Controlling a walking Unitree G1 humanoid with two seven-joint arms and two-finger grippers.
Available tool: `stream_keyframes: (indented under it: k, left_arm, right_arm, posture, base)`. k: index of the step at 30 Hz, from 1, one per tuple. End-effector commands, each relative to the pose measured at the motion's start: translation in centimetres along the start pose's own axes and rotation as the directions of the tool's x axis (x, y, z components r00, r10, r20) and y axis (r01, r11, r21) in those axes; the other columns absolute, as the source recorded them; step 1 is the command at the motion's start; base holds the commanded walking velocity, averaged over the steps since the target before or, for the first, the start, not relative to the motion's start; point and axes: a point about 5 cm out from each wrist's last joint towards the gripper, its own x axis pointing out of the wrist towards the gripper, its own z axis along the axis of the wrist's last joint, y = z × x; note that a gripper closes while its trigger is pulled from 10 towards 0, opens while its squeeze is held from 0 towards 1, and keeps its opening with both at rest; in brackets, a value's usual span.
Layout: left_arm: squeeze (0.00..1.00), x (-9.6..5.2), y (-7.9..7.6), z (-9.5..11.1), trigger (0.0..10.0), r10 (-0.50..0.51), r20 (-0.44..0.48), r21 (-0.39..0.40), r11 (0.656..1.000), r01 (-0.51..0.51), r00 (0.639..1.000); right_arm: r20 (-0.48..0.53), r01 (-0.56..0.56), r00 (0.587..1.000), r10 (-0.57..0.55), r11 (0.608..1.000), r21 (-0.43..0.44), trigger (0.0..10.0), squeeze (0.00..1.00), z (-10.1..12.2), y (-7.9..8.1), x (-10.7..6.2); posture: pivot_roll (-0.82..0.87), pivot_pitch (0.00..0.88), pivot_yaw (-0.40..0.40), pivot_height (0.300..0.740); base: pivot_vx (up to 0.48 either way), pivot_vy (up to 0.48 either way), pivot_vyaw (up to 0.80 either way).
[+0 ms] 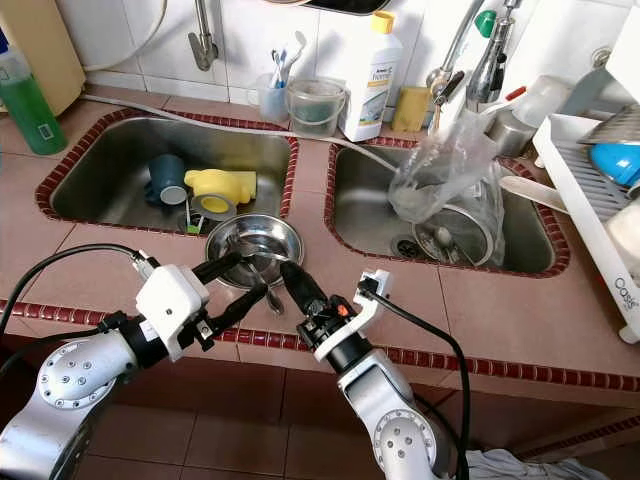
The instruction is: Kitchen organization
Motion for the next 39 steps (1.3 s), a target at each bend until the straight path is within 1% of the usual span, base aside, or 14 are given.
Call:
stream_keyframes:
  k: [1,2,3,4,5,14,15,19,20,24,28,32,35,39]
  left_arm:
    - [0.00,0.0,-0.1,0.2,10.0,-0.013,0.005,0.012,1.000,0.013,1.000]
    - [0.00,0.0,-0.1,0.2,10.0,-0.013,0.005,0.012,1.000,0.013,1.000]
    - [0.00,0.0,-0.1,0.2,10.0,-0.013,0.005,0.012,1.000,0.013,1.000]
    - [0.00,0.0,-0.1,0.2,10.0,-0.013,0.006,0.012,1.000,0.013,1.000]
    - [0.00,0.0,-0.1,0.2,10.0,-0.013,0.006,0.012,1.000,0.013,1.000]
    - [0.00,-0.2,-0.1,0.3,10.0,-0.012,0.002,0.014,1.000,0.012,1.000]
    - [0.00,-0.2,-0.1,0.3,10.0,-0.012,0.002,0.014,1.000,0.012,1.000]
    - [0.00,-0.3,-0.2,0.2,10.0,-0.011,-0.004,0.010,1.000,0.011,1.000]
    - [0.00,-0.4,-0.2,0.1,10.0,-0.012,-0.007,0.008,1.000,0.012,1.000]
    - [0.00,-0.4,-0.2,0.1,10.0,-0.012,-0.008,0.008,1.000,0.012,1.000]
    - [0.00,-0.4,-0.2,0.1,10.0,-0.012,-0.009,0.006,1.000,0.012,1.000]
    - [0.00,-0.4,-0.1,0.1,10.0,-0.013,-0.010,0.008,1.000,0.013,1.000]
    - [0.00,-0.4,-0.1,0.1,10.0,-0.016,-0.010,0.008,1.000,0.016,1.000]
    - [0.00,-0.4,-0.1,0.1,10.0,-0.018,-0.011,0.009,1.000,0.018,1.000]
  right_arm:
    - [0.028,-0.054,0.998,0.051,0.994,0.097,0.0,0.00,-1.7,1.7,1.1]
    - [0.024,-0.048,0.999,0.046,0.994,0.095,0.0,0.00,-1.8,1.7,1.1]
    - [0.016,-0.035,0.999,0.034,0.995,0.094,6.9,0.00,-1.9,1.5,1.0]
    - [0.011,-0.026,1.000,0.025,0.995,0.093,6.9,0.00,-1.9,1.3,1.0]
    - [0.009,-0.019,1.000,0.018,0.995,0.094,10.0,0.00,-2.0,1.2,1.0]
    - [0.001,0.091,0.996,-0.092,0.987,0.133,10.0,0.00,-2.2,-0.6,0.4]
    - [0.001,0.091,0.996,-0.092,0.987,0.133,10.0,0.00,-2.2,-0.6,0.4]
    - [0.044,0.109,0.992,-0.116,0.984,0.139,10.0,0.00,-1.4,-1.1,0.1]
    - [0.058,0.112,0.991,-0.120,0.985,0.129,10.0,0.00,-1.2,-1.2,0.1]
    - [0.072,0.109,0.990,-0.120,0.985,0.135,10.0,0.00,-0.9,-1.2,0.0]
    - [0.118,0.125,0.983,-0.141,0.983,0.132,10.0,0.00,-0.2,-1.5,-0.1]
    - [0.173,0.150,0.969,-0.175,0.978,0.148,10.0,0.00,0.5,-1.9,-0.3]
    - [0.178,0.171,0.964,-0.198,0.973,0.153,10.0,0.00,0.8,-2.3,-0.4]
    - [0.174,0.184,0.962,-0.208,0.972,0.147,10.0,0.00,0.8,-2.5,-0.4]
  posture:
    - [0.19,0.067,-0.079,0.740]
    - [0.19,0.067,-0.079,0.740]
    - [0.19,0.067,-0.079,0.740]
    - [0.19,0.067,-0.079,0.740]
    - [0.19,0.067,-0.079,0.740]
    - [0.19,0.076,-0.077,0.740]
    - [0.19,0.076,-0.077,0.740]
    - [0.19,0.084,-0.076,0.740]
    - [0.19,0.084,-0.076,0.740]
    - [0.18,0.088,-0.075,0.740]
    - [0.18,0.092,-0.071,0.740]
    - [0.18,0.093,-0.065,0.740]
    - [0.18,0.096,-0.060,0.740]
    - [0.18,0.098,-0.060,0.740]
  base:
    - [0.000,0.000,0.00]
    - [0.000,0.000,0.00]
    - [0.000,0.000,0.00]
    - [0.000,0.000,0.00]
    - [0.000,0.000,0.00]
    - [0.000,0.000,0.00]
    - [0.000,0.000,0.00]
    - [0.000,0.000,0.00]
    - [0.000,0.000,0.00]
    - [0.000,0.000,0.00]
    - [0.000,0.000,0.00]
    - [0.000,0.000,0.00]
    - [0.000,0.000,0.00]
    - [0.000,0.000,0.00]
